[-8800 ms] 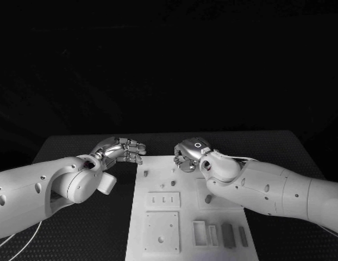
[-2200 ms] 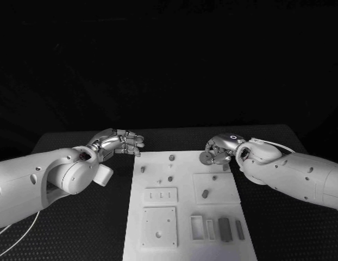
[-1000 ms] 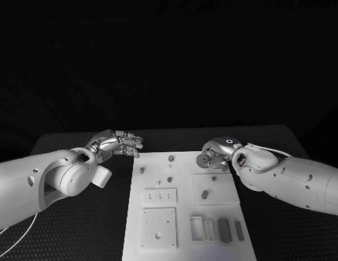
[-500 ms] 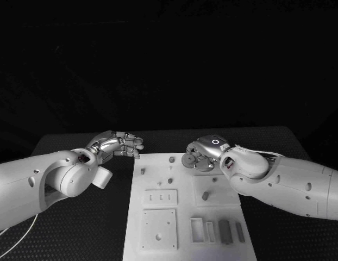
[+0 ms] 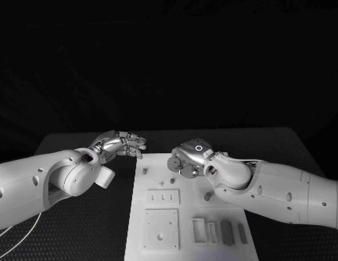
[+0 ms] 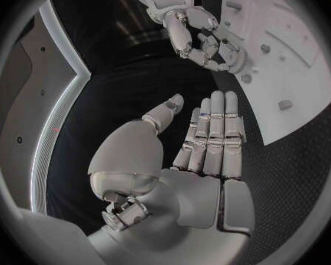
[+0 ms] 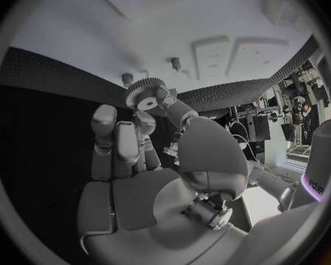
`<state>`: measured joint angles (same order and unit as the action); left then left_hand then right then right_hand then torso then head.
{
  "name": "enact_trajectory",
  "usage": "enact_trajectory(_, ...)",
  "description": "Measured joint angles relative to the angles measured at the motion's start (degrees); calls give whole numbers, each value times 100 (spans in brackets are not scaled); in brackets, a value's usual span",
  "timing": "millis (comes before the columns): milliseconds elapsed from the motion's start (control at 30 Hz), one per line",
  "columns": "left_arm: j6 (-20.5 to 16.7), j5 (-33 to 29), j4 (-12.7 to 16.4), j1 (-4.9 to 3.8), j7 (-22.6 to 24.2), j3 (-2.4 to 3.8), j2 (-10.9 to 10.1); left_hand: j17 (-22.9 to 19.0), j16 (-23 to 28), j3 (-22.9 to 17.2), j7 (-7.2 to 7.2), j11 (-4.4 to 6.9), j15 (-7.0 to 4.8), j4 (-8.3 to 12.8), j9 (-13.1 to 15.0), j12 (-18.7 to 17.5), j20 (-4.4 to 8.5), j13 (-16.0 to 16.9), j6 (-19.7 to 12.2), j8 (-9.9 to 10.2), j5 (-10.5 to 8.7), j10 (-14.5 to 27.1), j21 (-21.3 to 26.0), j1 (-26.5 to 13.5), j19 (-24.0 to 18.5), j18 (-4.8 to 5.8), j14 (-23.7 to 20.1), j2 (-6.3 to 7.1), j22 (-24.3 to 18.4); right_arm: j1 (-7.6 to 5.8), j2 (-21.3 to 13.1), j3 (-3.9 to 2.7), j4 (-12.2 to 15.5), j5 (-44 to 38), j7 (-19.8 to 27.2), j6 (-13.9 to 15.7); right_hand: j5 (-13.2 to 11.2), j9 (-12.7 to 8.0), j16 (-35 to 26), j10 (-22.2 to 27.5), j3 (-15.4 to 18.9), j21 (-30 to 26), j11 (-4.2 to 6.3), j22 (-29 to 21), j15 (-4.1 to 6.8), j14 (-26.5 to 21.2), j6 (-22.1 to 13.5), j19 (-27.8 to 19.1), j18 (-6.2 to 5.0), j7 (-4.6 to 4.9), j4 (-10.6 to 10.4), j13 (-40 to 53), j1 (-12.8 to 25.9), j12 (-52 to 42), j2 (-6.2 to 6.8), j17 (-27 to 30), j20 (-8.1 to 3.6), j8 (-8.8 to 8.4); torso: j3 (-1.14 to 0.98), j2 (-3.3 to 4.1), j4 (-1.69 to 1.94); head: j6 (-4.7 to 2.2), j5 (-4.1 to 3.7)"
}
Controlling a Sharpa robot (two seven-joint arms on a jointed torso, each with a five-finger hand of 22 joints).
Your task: Assemble the parts on the task board
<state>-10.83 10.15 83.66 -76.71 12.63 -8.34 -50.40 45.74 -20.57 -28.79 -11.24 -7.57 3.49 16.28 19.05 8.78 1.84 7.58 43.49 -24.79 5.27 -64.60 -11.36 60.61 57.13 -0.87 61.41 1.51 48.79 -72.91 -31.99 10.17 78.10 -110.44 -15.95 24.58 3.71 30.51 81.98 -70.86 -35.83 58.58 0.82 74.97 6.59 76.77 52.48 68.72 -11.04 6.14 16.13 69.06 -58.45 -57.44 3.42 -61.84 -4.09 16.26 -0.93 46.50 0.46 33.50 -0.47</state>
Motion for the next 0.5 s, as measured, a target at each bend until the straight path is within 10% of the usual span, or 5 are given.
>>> enact_trajectory(500, 2, 1, -45, 0, 0, -1, 43, 5, 0, 0, 0, 0, 0, 0, -2, 0, 0, 0, 0, 0, 0, 0, 0, 0, 0, 0, 0, 0, 5, 175, 454, 37, -538, -167, -80, 43, 7, 0, 0, 0, 1, 0, 0, 0, -9, 9, 4, 39, 0, -3, 0, -6, 0, 0, 47, 1, 1, 5, 6, 7, 16, 18, 23)
